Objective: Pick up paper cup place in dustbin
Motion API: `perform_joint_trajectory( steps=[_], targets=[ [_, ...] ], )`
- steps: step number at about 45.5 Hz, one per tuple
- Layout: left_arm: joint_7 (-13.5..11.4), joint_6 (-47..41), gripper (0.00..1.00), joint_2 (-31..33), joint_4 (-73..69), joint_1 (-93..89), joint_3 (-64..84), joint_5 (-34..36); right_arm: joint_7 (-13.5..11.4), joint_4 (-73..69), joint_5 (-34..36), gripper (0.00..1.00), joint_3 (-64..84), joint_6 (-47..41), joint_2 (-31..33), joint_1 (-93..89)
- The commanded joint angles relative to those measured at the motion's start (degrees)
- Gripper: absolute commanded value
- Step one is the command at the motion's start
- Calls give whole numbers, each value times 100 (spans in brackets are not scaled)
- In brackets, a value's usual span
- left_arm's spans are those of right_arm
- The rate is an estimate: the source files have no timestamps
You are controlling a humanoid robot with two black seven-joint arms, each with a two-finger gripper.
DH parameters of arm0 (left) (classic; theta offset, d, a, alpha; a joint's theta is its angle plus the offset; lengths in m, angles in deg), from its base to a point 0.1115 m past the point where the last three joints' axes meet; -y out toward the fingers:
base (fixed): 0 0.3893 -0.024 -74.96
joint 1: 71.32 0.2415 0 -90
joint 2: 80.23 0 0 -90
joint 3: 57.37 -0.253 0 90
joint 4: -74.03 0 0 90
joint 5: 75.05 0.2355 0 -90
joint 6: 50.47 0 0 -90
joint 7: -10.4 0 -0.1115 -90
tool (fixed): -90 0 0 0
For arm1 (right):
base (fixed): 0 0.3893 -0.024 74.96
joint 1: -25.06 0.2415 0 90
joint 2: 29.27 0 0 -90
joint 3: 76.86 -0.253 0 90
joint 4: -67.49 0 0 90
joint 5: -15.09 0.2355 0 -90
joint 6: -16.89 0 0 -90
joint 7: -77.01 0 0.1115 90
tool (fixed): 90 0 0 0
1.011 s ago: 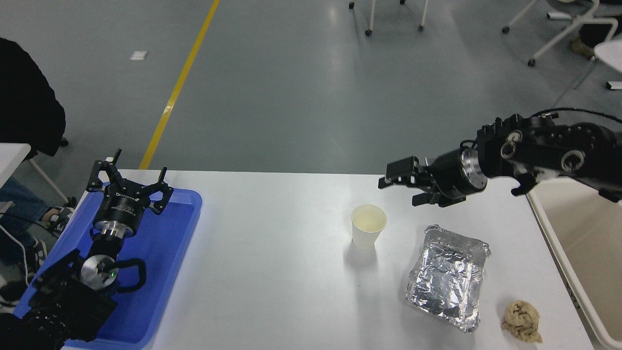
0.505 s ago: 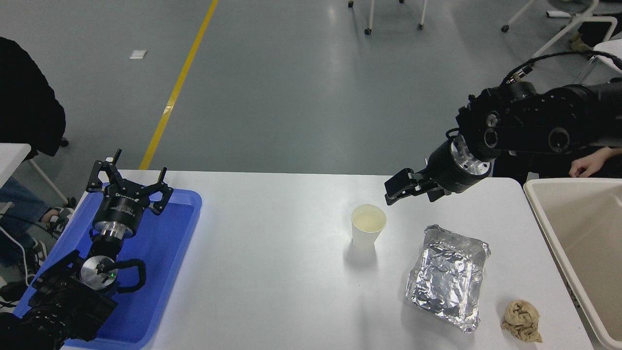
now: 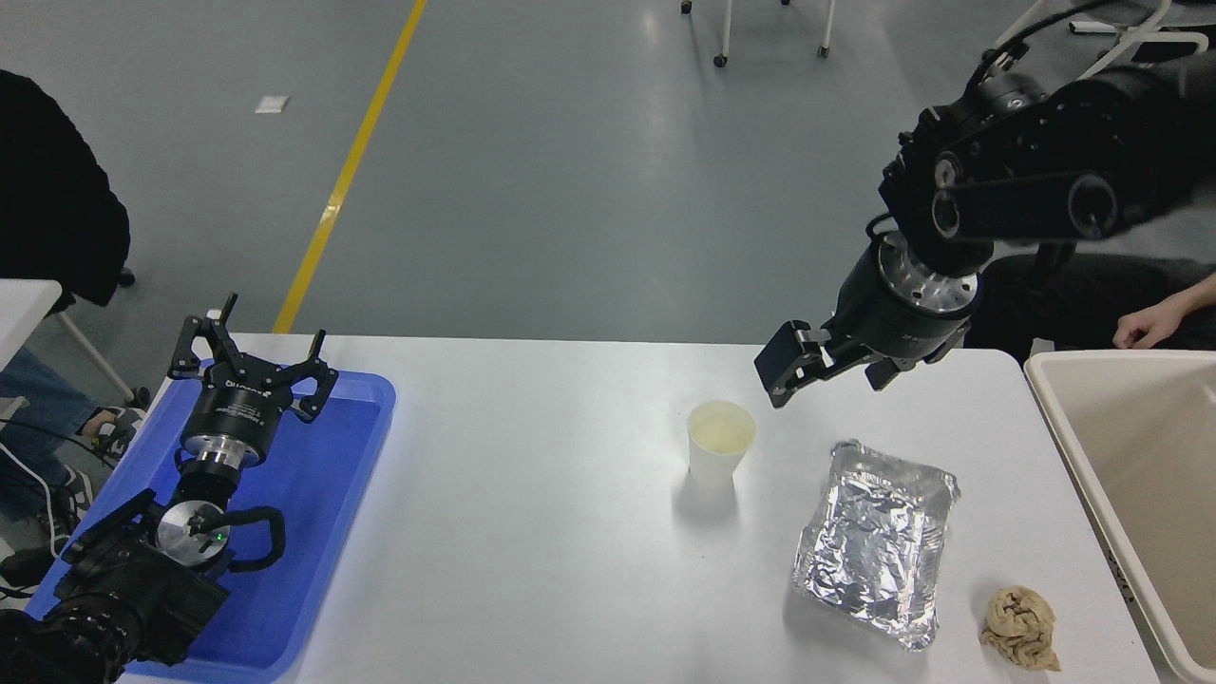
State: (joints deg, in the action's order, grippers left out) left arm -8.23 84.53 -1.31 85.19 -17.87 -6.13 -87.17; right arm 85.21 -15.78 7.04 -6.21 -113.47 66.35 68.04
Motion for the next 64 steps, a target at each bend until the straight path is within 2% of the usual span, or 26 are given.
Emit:
perform_joint_trajectory(
  steps=[1, 18, 35, 49, 58, 64],
  targets=[
    [0, 0, 100, 0, 0, -1, 0, 0, 7, -593, 233, 100, 388, -236, 71, 808],
    [0, 0, 100, 0, 0, -1, 0, 0, 7, -717, 277, 100, 300, -465, 150, 1116],
    [9, 0, 100, 0, 0, -1, 0, 0, 7, -14, 567, 100, 203, -350, -96, 747],
    [9, 0, 100, 0, 0, -1, 0, 0, -2, 944, 567, 100, -78, 449, -562, -351],
    [9, 0, 100, 0, 0, -1, 0, 0, -2, 1603, 787, 100, -166, 1055, -562, -1133],
    [9, 0, 100, 0, 0, -1, 0, 0, -2, 1762, 673, 100, -157, 1556, -562, -1678]
  ],
)
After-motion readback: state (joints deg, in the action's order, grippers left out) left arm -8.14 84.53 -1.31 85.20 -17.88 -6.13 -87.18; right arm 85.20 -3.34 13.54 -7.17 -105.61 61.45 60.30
